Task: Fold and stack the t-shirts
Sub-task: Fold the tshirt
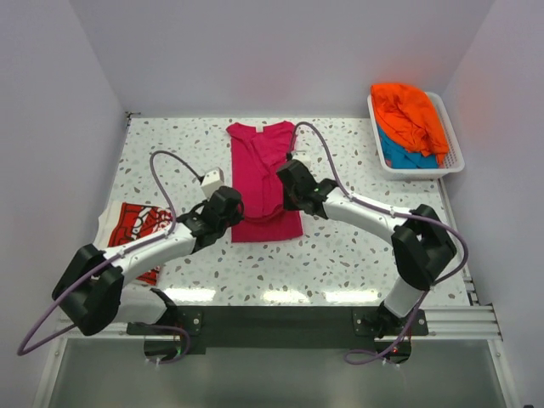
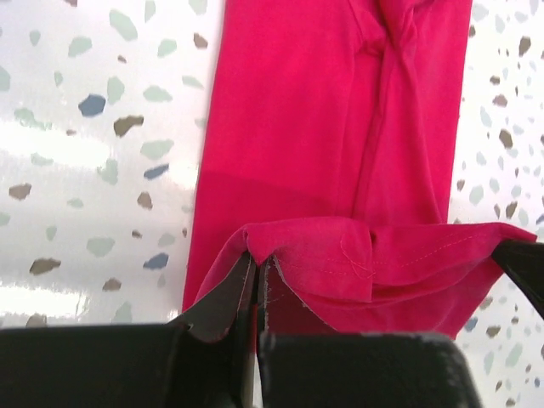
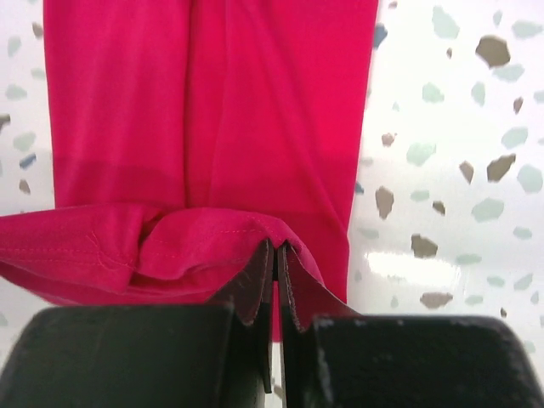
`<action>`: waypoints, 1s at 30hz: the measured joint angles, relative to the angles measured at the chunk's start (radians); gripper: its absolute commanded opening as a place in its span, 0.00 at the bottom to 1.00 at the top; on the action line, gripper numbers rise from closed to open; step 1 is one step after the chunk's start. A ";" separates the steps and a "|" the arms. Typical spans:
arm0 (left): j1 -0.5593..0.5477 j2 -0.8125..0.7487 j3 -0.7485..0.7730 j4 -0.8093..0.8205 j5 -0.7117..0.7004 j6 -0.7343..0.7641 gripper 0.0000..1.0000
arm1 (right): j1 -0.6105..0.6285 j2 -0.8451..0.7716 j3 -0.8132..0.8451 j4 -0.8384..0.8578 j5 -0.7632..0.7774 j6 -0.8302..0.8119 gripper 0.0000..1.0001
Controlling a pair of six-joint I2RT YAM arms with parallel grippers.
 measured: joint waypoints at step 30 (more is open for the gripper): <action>0.341 0.356 0.287 0.183 0.281 0.132 0.63 | -0.301 0.296 0.304 0.048 -0.182 -0.046 0.64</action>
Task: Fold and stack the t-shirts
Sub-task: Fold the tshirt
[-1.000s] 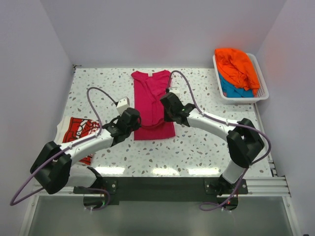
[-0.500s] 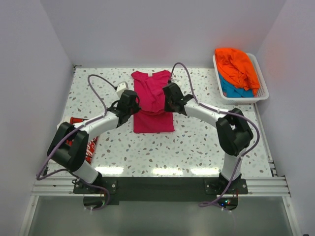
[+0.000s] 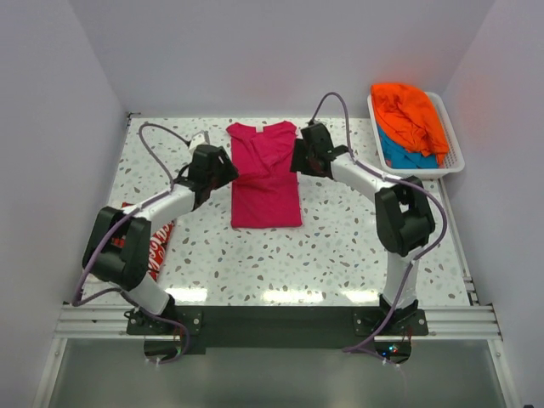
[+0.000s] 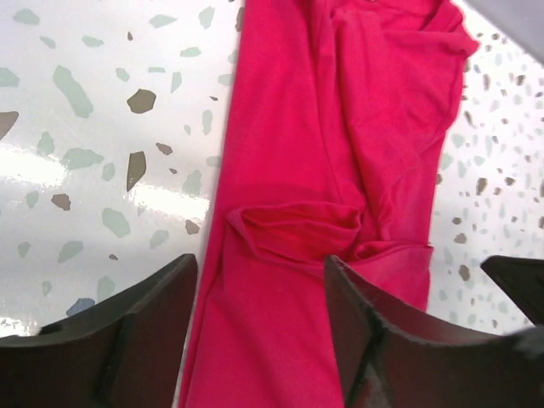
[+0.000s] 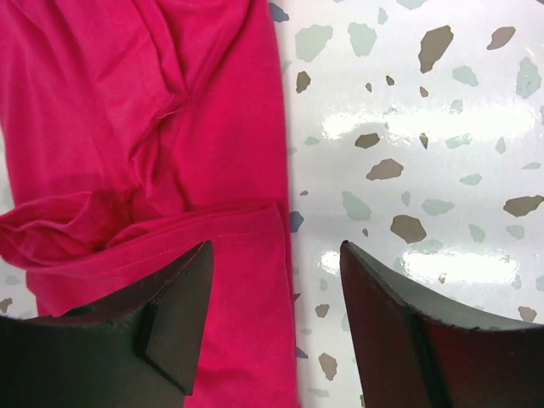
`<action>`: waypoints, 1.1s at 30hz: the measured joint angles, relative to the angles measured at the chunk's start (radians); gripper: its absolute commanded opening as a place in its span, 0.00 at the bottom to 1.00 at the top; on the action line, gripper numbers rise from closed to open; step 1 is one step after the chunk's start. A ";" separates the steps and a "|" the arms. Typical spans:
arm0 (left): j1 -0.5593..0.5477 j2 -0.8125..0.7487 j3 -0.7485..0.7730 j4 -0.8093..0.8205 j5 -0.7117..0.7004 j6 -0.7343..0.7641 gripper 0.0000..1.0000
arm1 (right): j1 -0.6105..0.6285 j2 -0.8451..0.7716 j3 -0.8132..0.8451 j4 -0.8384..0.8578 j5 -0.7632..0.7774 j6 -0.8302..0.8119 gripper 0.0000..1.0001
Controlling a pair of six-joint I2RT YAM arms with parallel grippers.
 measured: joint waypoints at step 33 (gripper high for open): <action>-0.270 -0.190 -0.428 0.011 -0.150 -0.269 0.00 | 0.142 0.293 0.308 -0.074 -0.003 -0.006 0.50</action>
